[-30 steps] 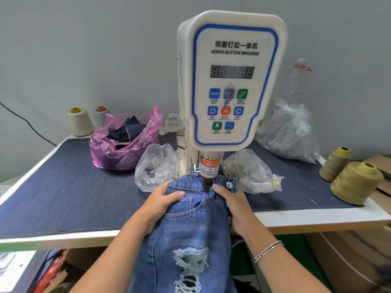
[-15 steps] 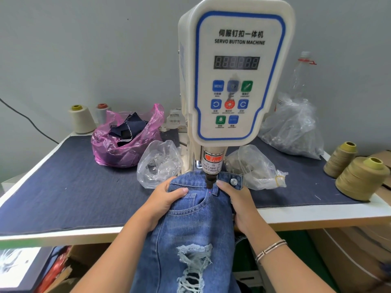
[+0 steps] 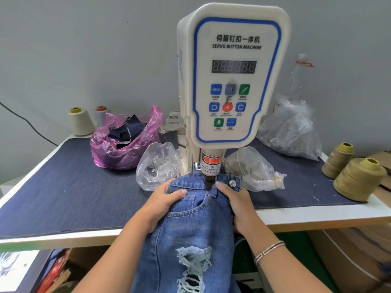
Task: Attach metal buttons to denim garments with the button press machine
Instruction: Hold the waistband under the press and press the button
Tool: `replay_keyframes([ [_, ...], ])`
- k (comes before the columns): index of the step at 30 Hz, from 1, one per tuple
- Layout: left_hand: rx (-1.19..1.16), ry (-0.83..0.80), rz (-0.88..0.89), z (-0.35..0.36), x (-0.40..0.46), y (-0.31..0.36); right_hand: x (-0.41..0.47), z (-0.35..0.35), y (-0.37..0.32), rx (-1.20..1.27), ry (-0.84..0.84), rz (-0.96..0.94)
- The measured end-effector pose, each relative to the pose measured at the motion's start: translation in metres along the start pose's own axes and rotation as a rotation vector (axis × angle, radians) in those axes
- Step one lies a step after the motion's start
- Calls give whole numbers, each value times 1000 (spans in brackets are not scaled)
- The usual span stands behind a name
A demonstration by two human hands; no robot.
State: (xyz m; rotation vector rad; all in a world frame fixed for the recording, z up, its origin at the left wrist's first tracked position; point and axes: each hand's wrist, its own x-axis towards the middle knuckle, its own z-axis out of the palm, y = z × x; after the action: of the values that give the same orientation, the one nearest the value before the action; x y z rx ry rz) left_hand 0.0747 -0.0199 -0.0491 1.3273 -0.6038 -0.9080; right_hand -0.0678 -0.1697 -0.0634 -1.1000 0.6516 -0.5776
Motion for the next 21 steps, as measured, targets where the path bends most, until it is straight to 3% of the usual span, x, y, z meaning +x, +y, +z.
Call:
replay_keyframes([
  [14,-9,1,-11,4,-5,7,-5,4,-6,-49,-7,-14],
  [18,-138,90,-85,6,-7,8,-8,6,-6,-78,-6,-43],
  [21,-102,81,-94,5,-6,9,-10,6,-6,-49,-4,-37],
])
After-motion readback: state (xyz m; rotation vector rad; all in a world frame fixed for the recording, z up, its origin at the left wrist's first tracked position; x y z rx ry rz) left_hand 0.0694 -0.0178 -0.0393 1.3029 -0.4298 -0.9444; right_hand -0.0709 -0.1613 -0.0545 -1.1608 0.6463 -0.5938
